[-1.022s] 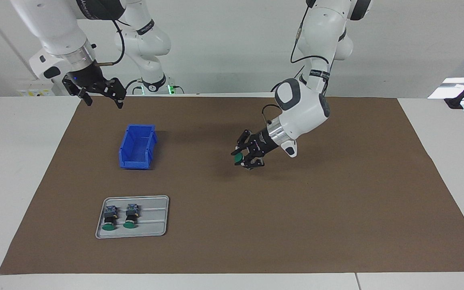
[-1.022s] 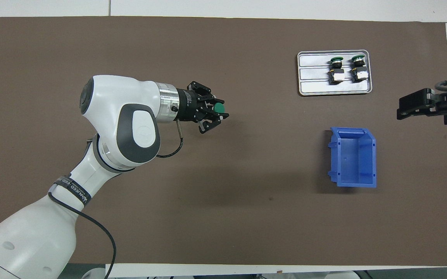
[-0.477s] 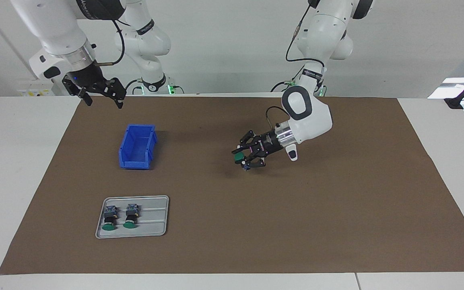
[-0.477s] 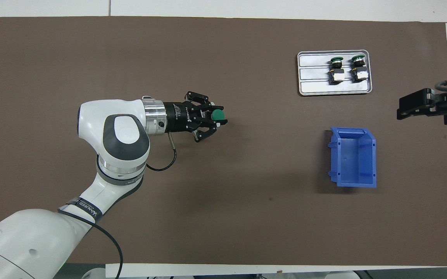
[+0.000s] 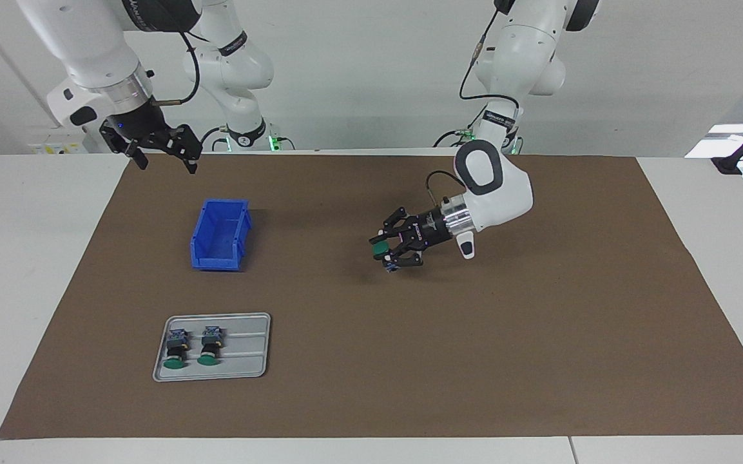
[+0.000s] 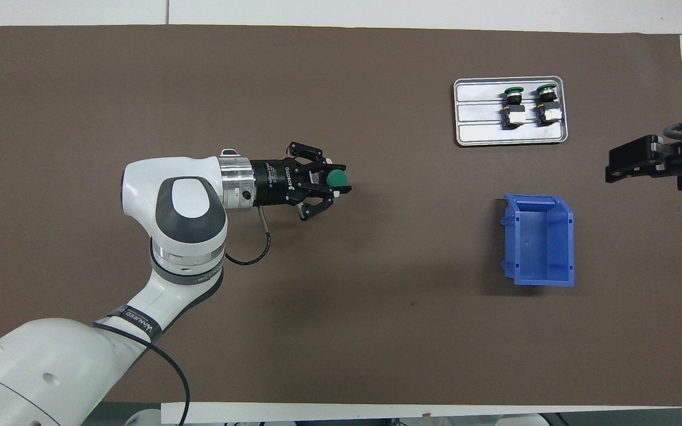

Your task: Place and press button with both arms

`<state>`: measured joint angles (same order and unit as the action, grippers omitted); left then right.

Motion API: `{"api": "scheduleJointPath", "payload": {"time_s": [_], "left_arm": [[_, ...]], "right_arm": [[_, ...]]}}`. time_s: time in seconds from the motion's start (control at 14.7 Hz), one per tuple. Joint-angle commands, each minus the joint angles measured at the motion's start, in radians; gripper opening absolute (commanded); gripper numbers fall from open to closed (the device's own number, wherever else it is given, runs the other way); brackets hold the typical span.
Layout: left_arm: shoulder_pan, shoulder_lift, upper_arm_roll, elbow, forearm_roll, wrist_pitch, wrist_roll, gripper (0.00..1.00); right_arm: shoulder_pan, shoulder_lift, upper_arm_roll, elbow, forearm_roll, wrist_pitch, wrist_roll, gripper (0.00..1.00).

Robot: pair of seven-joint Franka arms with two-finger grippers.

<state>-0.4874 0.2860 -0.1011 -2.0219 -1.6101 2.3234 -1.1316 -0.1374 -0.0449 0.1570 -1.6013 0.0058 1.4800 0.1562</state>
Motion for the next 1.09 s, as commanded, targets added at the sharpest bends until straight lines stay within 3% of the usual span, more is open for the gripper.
{"api": "scheduleJointPath", "payload": {"time_s": [0.0, 0.48, 1.02], "left_arm": [[-0.005, -0.005, 0.006, -0.014, -0.037, 0.002, 0.035, 0.00], [-0.007, 0.022, 0.004, -0.020, -0.095, -0.009, 0.098, 0.00], [0.082, 0.105, 0.004, -0.047, -0.241, -0.260, 0.161, 0.00]], "right_arm": [[-0.016, -0.013, 0.010, -0.017, -0.006, -0.003, -0.023, 1.00], [-0.016, -0.013, 0.010, -0.017, -0.006, -0.003, -0.023, 1.00], [-0.016, -0.013, 0.010, -0.017, -0.006, -0.003, -0.023, 1.00]]}}
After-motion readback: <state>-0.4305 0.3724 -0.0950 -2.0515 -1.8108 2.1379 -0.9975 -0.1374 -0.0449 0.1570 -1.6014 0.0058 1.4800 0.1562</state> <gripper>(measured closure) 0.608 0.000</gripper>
